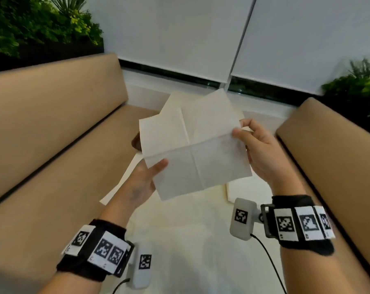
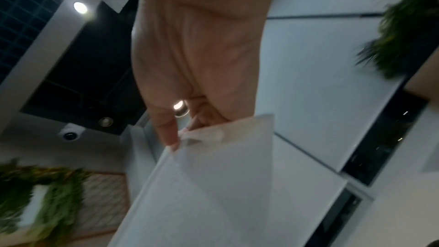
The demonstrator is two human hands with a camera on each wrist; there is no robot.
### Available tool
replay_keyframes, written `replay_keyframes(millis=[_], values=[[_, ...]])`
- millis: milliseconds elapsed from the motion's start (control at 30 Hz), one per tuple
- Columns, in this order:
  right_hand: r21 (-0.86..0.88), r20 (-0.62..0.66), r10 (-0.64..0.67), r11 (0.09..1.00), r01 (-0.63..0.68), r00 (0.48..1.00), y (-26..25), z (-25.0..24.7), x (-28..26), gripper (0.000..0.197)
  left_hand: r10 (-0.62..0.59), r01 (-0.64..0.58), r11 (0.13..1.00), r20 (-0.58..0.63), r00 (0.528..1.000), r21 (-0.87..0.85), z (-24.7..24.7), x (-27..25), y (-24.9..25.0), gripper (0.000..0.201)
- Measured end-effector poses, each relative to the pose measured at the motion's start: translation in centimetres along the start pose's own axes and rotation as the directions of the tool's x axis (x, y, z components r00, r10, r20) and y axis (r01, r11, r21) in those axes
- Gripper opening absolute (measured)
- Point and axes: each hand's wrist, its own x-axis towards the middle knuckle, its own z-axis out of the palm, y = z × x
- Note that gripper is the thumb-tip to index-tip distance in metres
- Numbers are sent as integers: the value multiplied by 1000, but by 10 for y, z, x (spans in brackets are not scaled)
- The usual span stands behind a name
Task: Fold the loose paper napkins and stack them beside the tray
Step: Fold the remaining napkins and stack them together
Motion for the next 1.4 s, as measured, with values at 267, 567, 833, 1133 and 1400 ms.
replay_keyframes(millis=[267,567,833,1133,1400], values=[[-48,-378,-26,999,8,925,46,-36,-59,35,303,-266,896,-52,951,355,39,15,-12,86],[-216,-368,-109,976,29,923,52,-47,-70,23,316,-248,759,-8,949,602,51,19,-6,18],[-500,-410,-138,861,-96,902,62,-47,-68,18,460,-363,554,88,884,749,53,14,-1,18],[-700,128,-208,673,237,970,44,1,-63,30,297,-500,70,461,836,863,72,13,26,10],[-517,42,93,854,-58,995,91,-58,-88,21,150,-392,501,369,917,772,55,26,4,35]])
